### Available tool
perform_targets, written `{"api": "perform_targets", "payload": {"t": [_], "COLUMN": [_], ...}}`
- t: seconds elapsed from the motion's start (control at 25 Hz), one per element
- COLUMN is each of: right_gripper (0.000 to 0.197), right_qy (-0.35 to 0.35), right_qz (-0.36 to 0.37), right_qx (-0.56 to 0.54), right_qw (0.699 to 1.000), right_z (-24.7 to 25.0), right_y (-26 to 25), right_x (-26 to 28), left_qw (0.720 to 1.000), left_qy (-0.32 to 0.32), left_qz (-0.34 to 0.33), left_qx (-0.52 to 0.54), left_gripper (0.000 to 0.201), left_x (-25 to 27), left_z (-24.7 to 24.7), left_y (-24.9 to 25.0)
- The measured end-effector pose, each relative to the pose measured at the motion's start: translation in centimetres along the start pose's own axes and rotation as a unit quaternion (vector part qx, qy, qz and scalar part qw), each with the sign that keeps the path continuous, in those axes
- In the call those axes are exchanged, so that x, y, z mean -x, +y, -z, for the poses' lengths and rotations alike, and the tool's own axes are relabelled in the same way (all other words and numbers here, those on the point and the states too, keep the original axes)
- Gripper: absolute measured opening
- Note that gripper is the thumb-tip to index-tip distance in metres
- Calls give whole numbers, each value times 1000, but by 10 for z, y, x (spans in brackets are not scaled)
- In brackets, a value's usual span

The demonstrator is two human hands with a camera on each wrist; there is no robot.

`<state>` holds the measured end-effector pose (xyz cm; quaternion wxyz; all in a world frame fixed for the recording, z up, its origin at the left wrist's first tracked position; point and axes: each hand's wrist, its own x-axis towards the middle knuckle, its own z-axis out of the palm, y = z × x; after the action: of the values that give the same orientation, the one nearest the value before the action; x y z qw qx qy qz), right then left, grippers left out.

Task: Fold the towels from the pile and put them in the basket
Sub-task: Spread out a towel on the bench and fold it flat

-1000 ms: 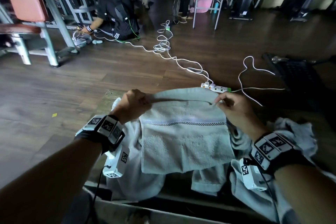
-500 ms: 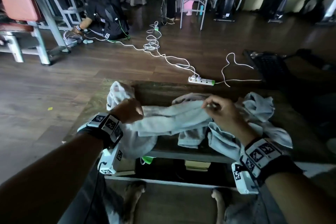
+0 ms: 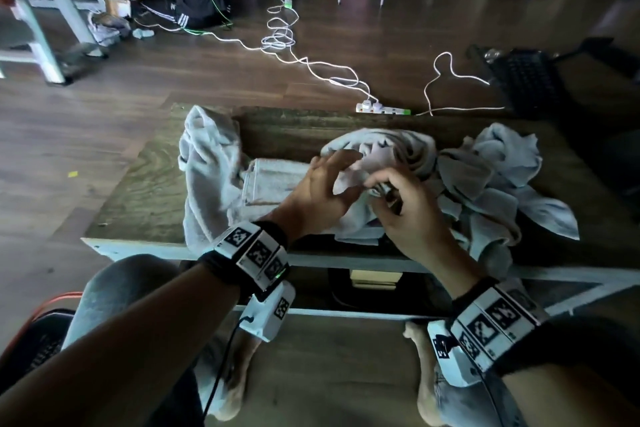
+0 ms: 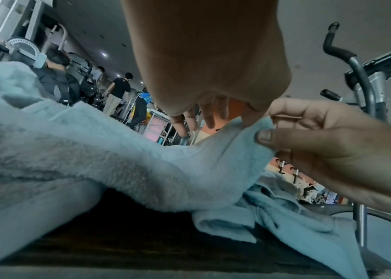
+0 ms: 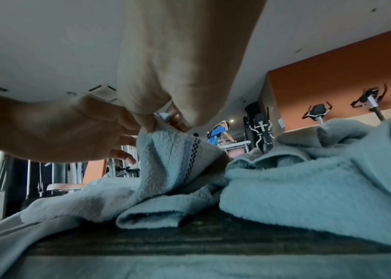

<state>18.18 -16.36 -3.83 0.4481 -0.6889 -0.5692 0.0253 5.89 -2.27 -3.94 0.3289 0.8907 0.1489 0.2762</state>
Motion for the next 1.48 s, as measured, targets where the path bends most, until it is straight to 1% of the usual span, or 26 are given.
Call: {"api": "perform_targets", "payload": {"t": [0.04,0.08,0.12,0.16,0.2,0.24,0.28,0.36,0.44,0.52,0.6,0.72,0.8,0.84,0.88,0.92,0.96,1.0,1.04,1.08,1.12,1.16,1.24,1.28,1.36,1.48], "right_gripper": [13,13,13,12,11,10,10,12,18,20,20,18,17,17,16,14,12,10,9,8,9,10,12,12,12,13], "right_qy": [4,14,24,29,30,24,13,-2,-17,-16,-8,-6,-11,-11,-10,-7,-4,1,7,11,7,-4,-24,-16,22,45], "right_qz": [0,6,9,6,2,-1,-1,19,25,26,19,25,24,20,17,14,7,-3,-15,-26,-38,-48,-61,-69,-96,-119], "right_qx": [-7,-13,-21,-33,-46,-56,-62,-60,-56,-58,-64,-61,-53,-49,-45,-44,-51,-67,-87,-105,-125,-149,-186,-180,-144,-132], "right_qw": [1000,1000,999,999,999,998,998,998,998,998,998,998,998,999,999,999,999,998,996,994,991,988,980,981,985,983], "right_z": [-1,-2,-3,-3,-4,-2,-2,-2,-2,-3,-4,-3,-4,-4,-4,-4,-5,-4,-4,-4,-3,-2,-2,-3,-5,-8], "right_y": [2,4,5,5,7,7,9,12,15,19,22,23,23,23,22,21,20,17,13,10,6,2,-4,-4,0,8], "right_x": [-3,-6,-10,-14,-18,-22,-23,-28,-31,-34,-36,-38,-40,-40,-40,-41,-41,-42,-43,-44,-45,-46,-49,-50,-53,-55], "left_qw": [1000,997,989,973,956,947,947,951,939,927,924,930,931,930,928,927,934,951,972,986,993,995,996,996,990,977], "left_qy": [1,0,0,-5,-15,-31,-49,-61,-77,-97,-110,-152,-181,-176,-158,-132,-95,-51,-9,26,54,69,68,51,19,10], "left_qz": [15,47,91,144,188,215,226,226,225,206,194,175,171,179,194,204,195,168,135,103,74,52,14,11,45,77], "left_qx": [18,58,119,180,224,237,225,201,247,297,311,286,266,269,277,287,285,254,192,126,79,54,55,72,131,201], "left_gripper": [37,32,28,28,32,39,42,43,38,32,28,20,21,20,18,18,20,22,21,17,13,9,8,12,18,14], "left_x": [-1,-4,-7,-10,-13,-18,-20,-26,-30,-32,-33,-37,-37,-38,-39,-40,-41,-42,-42,-41,-39,-36,-30,-28,-27,-26], "left_z": [-2,-2,-2,-1,0,2,4,11,19,26,29,32,32,32,32,31,30,29,27,25,23,21,15,13,12,15], "left_y": [-6,-11,-13,-11,-10,-8,-9,-9,-9,-12,-14,-18,-16,-16,-17,-18,-20,-23,-26,-28,-26,-22,-16,-14,-14,-13]}}
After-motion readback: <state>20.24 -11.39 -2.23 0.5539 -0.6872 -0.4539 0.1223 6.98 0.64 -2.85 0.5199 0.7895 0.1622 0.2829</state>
